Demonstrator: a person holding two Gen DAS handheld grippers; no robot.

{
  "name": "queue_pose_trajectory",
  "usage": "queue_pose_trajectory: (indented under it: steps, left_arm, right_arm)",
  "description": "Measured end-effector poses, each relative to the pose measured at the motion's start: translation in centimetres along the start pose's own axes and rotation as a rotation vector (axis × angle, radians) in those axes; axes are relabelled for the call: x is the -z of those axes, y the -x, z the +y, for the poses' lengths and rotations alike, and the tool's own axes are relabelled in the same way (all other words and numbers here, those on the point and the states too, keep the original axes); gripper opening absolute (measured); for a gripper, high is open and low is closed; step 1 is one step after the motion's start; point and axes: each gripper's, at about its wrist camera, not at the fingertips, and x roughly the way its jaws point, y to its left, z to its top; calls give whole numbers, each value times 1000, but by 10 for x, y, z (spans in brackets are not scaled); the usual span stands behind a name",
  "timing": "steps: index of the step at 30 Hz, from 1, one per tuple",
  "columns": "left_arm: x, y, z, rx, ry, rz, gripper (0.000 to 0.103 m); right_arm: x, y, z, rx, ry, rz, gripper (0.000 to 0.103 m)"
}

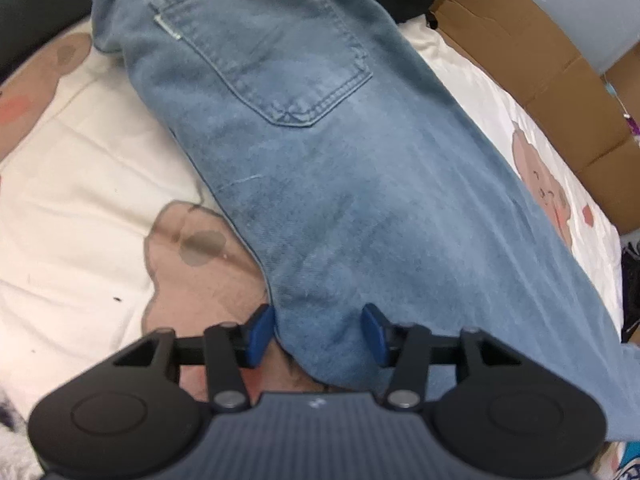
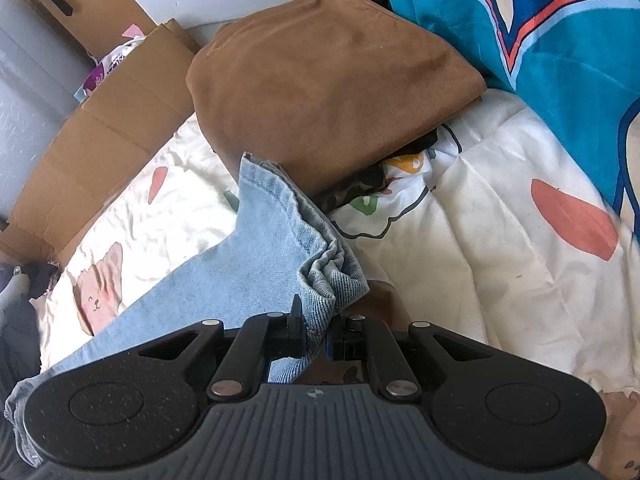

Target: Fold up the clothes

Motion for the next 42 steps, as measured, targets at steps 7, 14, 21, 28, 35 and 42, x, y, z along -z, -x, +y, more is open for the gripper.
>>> queue_pose_trajectory:
  steps: [7, 14, 21, 28, 35, 42]
  left_arm:
    - [-7, -4, -2, -6, -7, 35, 24]
    - [-15, 20, -14, -16, -44, 35, 19]
    - [-14, 40, -24, -21, -66, 52, 19]
    - [-14, 40, -34, -51, -91, 74, 19]
    - [-12, 44, -37, -35, -114, 88, 19]
    - [-6, 44, -40, -25, -140, 117, 19]
  right_arm:
    - [-1, -1, -1, -5, -31, -8, 7]
    - [-1, 7, -3, -36, -28, -8, 7]
    - [1, 24, -19, -28, -48, -10, 7]
    - [5, 19, -46, -20, -98, -13, 7]
    - [4, 21, -67, -17, -119, -14, 7]
    - [9, 34, -89, 10, -142, -17, 7]
